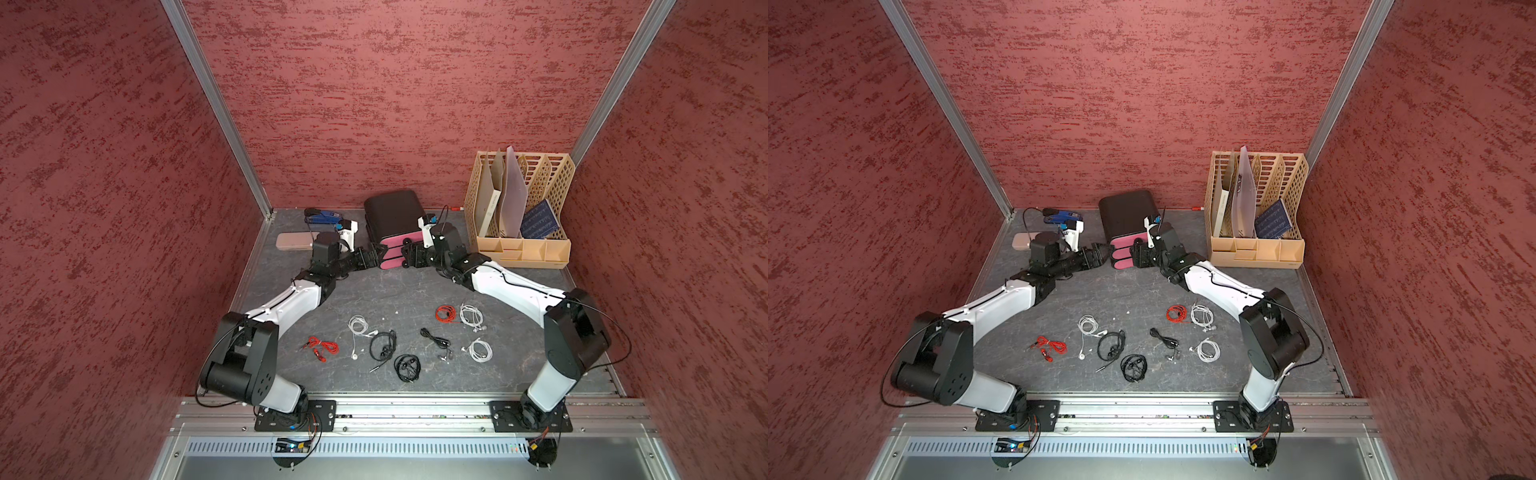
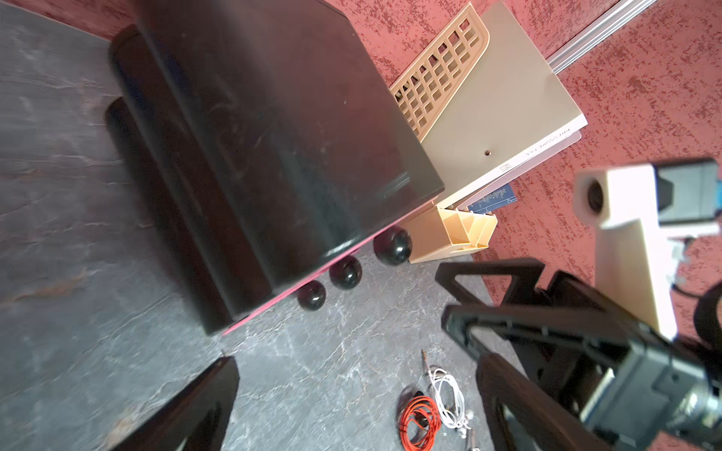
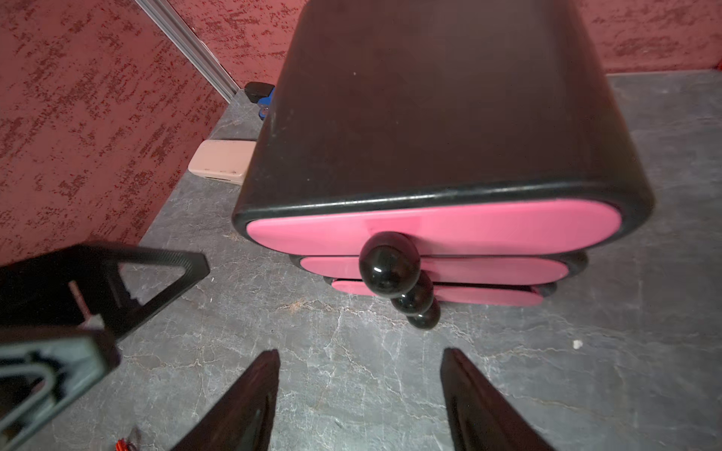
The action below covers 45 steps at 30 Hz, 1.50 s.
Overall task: Place the wired earphones into the drawer by color
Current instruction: Adjust the storage box at the center of the board, then open the drawer in the storage box.
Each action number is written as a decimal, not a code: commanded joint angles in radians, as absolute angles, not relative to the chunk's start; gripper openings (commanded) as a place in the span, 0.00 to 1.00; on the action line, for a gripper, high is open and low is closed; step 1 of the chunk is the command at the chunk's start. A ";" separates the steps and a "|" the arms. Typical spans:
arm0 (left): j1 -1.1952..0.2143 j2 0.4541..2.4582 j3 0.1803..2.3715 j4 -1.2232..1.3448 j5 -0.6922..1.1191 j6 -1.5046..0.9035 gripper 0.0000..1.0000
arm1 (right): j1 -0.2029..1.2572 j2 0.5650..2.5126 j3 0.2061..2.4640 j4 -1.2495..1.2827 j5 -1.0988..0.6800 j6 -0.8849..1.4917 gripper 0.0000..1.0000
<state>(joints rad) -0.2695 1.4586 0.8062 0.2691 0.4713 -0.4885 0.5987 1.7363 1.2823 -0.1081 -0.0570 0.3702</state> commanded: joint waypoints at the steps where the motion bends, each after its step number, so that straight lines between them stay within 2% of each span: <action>1: -0.275 1.414 0.717 0.398 0.413 -0.457 1.00 | 0.595 1.763 1.338 -0.131 -0.037 0.375 0.64; 18: -0.278 1.341 0.630 0.453 0.370 -0.428 1.00 | 0.582 1.867 1.435 -0.146 0.006 0.385 0.50; 25: -0.276 1.336 0.625 0.449 0.364 -0.423 1.00 | 0.575 1.882 1.451 -0.143 0.017 0.388 0.40; 45: -0.276 1.332 0.624 0.449 0.363 -0.423 1.00 | 0.563 1.918 1.499 -0.161 0.015 0.396 0.37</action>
<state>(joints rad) -0.2714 1.3537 0.6342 0.4271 0.3660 -0.4366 0.5713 1.9087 1.4666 -0.1566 -0.0097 0.3893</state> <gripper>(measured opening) 0.996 0.373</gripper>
